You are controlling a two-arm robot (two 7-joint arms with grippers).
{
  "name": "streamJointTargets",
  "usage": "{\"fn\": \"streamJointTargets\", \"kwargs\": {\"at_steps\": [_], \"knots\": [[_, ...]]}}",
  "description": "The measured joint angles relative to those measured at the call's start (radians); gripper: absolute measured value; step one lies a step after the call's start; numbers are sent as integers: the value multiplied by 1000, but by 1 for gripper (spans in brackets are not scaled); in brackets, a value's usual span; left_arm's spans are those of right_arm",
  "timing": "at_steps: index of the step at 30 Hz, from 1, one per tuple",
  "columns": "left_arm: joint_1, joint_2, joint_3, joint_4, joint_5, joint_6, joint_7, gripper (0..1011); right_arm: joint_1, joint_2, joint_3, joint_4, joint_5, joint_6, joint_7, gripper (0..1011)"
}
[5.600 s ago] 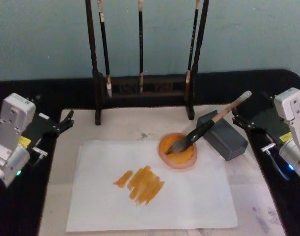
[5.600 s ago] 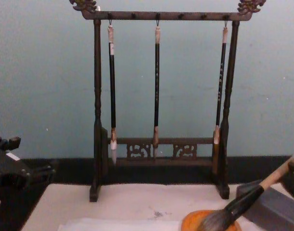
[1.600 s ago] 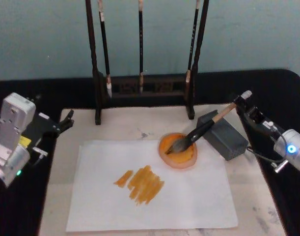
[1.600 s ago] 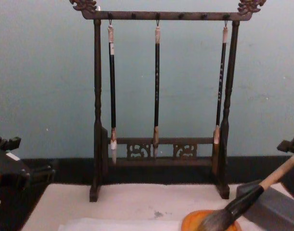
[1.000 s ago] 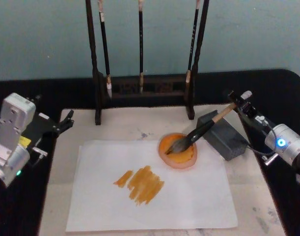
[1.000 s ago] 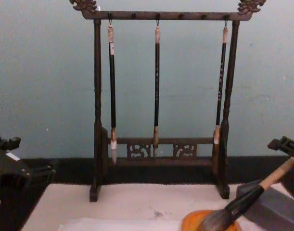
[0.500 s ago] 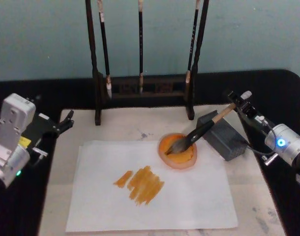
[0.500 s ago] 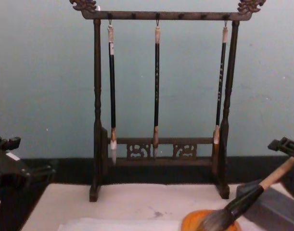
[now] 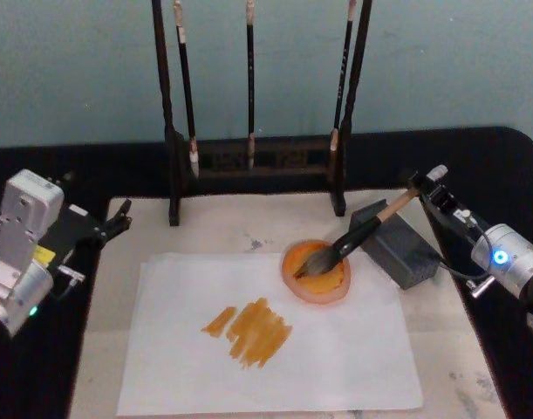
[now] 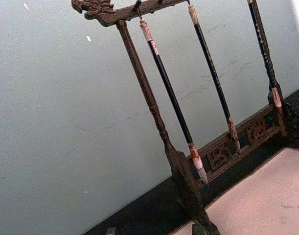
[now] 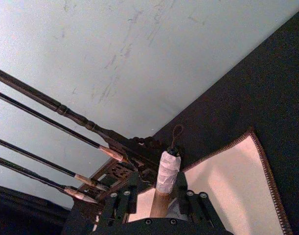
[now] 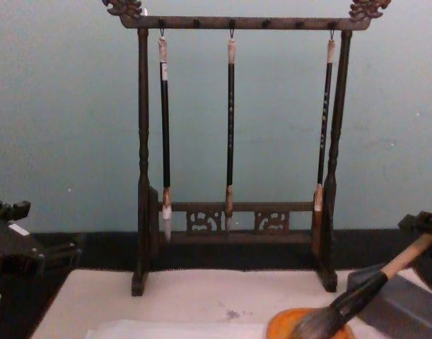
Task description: Pick up the brush from the inkstone, write on the paper, then place the brush back to its original position.
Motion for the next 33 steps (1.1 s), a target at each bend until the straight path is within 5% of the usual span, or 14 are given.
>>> {"fn": "streamJointTargets", "kwargs": {"at_steps": [11,26,33], "knots": [[0,0,0,0,0,0,0,1010,-1,0,1,-1,1,1,0,171],[0,0,0,0,0,0,0,1010,-1,11,-10,-18,5,1,12,160],[0,0,0,0,0,0,0,1010,-1,30,-13,-44,56,44,27,160]]}}
